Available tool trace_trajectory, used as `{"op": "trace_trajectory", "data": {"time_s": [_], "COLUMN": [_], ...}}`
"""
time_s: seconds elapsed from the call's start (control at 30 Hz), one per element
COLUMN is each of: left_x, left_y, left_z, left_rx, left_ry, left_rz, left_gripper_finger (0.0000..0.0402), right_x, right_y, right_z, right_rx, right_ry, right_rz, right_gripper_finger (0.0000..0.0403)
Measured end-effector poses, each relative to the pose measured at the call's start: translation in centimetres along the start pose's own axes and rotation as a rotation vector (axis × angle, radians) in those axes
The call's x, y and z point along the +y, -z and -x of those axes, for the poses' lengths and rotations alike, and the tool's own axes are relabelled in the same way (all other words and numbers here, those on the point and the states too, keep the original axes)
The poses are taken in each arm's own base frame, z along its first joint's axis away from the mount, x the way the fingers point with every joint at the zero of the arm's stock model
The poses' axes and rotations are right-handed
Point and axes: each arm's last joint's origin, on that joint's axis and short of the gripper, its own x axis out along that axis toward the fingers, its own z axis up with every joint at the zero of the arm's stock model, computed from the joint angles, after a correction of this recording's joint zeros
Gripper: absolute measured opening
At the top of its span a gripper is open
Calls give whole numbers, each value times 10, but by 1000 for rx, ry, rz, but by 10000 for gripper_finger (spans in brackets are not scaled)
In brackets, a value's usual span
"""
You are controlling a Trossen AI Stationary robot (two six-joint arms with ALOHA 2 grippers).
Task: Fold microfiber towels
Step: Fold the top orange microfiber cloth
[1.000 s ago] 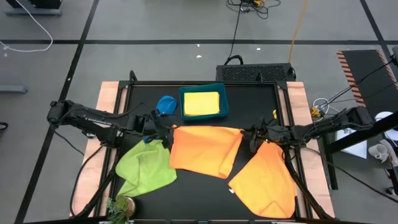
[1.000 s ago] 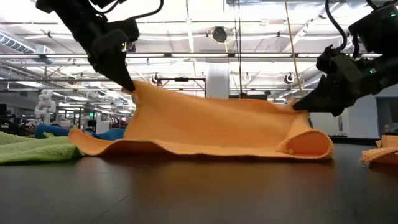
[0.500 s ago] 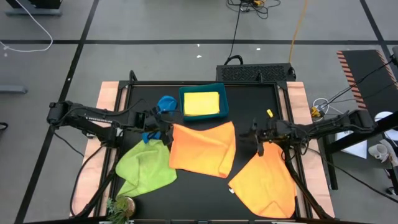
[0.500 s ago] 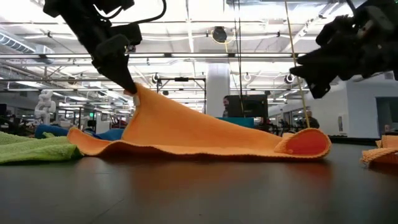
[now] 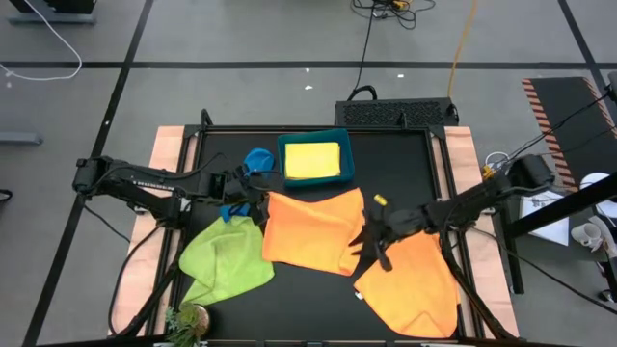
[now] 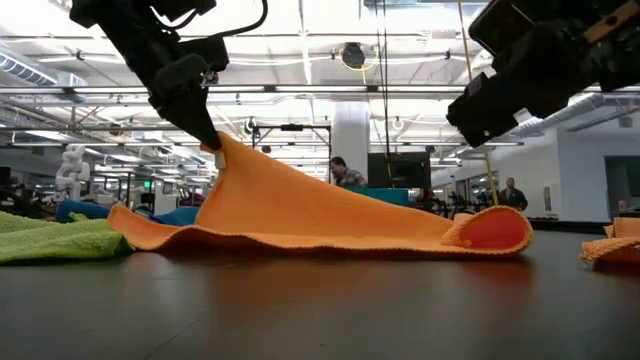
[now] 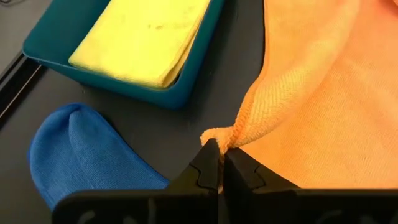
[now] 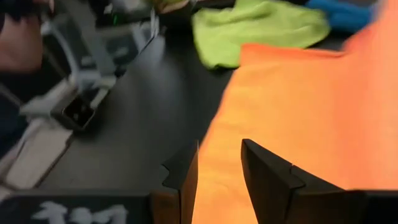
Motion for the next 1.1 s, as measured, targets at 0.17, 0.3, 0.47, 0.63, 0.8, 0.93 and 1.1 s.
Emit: {"op": "trace_trajectory", "data": {"time_s": [0.17, 0.3, 0.47, 0.63, 0.8, 0.93, 1.1], "left_x": [0, 0, 0, 0, -1, -2, -2], "left_y": [0, 0, 1, 1, 1, 3, 3], "left_z": [0, 0, 0, 0, 0, 0, 0], "left_rx": [5, 7, 9, 8, 17, 33, 39], "left_ry": [9, 17, 18, 18, 25, 59, 60], "left_rz": [5, 3, -12, -23, -40, -54, -60], "left_gripper_finger": [4, 12, 11, 8, 18, 5, 15], "right_x": [19, 31, 38, 38, 22, 18, 31], "right_y": [2, 7, 7, 6, 10, 6, -3], "right_z": [-29, -46, -61, -87, -97, -84, -62], "right_rx": [145, 184, 187, 219, 371, 409, 414], "right_ry": [-36, -5, 43, 55, 271, 432, 505], "right_rz": [-4, 14, 43, 71, -3, -104, -178], "right_gripper_finger": [114, 114, 114, 114, 114, 114, 114]}}
